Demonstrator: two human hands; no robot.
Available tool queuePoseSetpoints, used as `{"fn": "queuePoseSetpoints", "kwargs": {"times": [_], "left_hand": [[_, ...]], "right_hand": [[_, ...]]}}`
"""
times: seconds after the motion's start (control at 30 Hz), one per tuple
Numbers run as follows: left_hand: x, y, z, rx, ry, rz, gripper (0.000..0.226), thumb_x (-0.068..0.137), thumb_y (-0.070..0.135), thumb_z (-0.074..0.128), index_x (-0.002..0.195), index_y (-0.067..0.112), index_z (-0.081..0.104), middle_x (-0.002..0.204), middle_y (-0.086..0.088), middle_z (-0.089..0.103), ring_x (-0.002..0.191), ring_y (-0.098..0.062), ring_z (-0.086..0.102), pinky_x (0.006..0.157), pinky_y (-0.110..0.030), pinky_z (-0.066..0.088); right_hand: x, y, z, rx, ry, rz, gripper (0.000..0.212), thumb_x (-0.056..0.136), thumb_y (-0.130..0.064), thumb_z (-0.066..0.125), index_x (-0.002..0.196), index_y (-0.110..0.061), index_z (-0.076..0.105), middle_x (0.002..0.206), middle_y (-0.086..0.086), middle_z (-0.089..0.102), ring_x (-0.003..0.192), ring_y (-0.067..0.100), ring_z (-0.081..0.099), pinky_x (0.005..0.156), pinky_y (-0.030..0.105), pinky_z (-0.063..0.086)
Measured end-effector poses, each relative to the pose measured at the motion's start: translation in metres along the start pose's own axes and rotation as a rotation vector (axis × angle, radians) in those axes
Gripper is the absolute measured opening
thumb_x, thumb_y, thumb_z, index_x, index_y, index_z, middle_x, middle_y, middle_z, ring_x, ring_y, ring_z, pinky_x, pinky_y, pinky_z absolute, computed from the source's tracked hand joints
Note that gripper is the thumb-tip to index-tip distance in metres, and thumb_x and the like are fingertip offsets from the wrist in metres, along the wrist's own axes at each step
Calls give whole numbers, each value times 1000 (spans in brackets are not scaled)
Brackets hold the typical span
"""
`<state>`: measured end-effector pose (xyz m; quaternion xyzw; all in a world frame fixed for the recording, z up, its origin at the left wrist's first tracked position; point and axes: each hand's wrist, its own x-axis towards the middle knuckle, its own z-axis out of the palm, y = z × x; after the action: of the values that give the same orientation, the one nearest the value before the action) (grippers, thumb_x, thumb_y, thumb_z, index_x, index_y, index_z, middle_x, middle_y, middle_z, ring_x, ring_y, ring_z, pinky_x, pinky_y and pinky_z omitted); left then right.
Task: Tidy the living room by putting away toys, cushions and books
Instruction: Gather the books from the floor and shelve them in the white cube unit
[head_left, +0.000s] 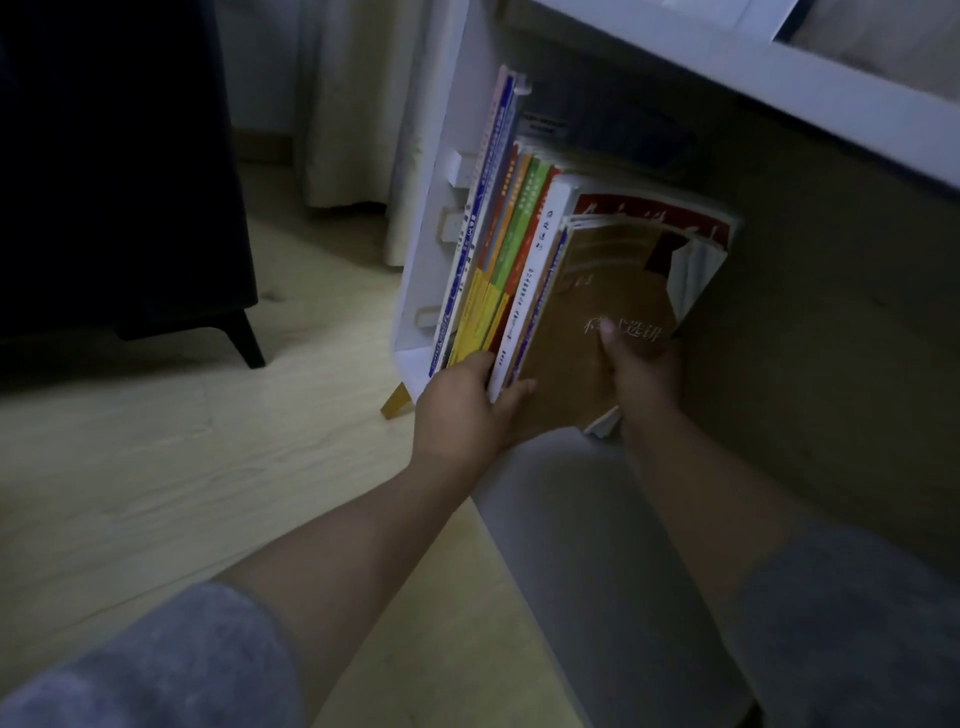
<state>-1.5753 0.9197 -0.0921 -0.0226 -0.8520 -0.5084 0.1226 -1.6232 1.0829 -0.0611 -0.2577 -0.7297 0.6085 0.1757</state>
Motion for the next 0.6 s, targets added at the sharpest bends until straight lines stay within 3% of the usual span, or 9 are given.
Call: {"fn": "queuePoseSetpoints", "kwargs": {"times": [0.07,0.13,0.3,0.4,0.53,0.6], "left_hand": [[-3,-7,0,-16,-31,11,29,84,40,66,100,16,62,98,-2,70,86,-21,64,73,-39,55],[-4,-12,-1,13,-66,29,24,83,32,68,99,16,61,98,-3,70,87,-22,65,73,-38,55],[-8,-17,-2,138,-74,94,12,86,20,60,95,13,58,96,-5,68,87,-25,61,65,-29,43],[-6,-20,-3,179,-44,131,13,88,22,58,96,12,57,97,-8,67,86,-27,59,65,-31,43],[-3,-17,-7,276,-68,169,21,92,31,55,100,12,57,104,-9,66,90,-28,61,69,-31,45],[-1,-16,-9,421,-114,173,27,95,39,50,96,13,56,101,-10,66,88,-28,62,65,-29,40]], "right_hand": [[-1,1,-1,1,-21,10,102,64,-55,80,148,-26,30,144,7,46,129,31,48,104,51,43],[-4,4,-1,11,-70,20,119,45,-73,79,146,-29,33,141,4,50,125,30,52,102,50,45],[-8,30,5,3,-62,19,128,29,-90,67,139,-29,41,135,2,55,120,25,57,100,45,48],[-11,39,12,11,-115,25,116,35,-90,67,135,-36,44,131,0,59,115,25,60,97,48,50],[-20,29,18,-1,-136,-44,78,72,-60,70,139,-28,44,135,2,56,120,25,56,100,45,49],[-18,34,18,20,-121,-46,79,71,-59,71,139,-30,45,136,1,55,121,23,55,100,44,49]]}}
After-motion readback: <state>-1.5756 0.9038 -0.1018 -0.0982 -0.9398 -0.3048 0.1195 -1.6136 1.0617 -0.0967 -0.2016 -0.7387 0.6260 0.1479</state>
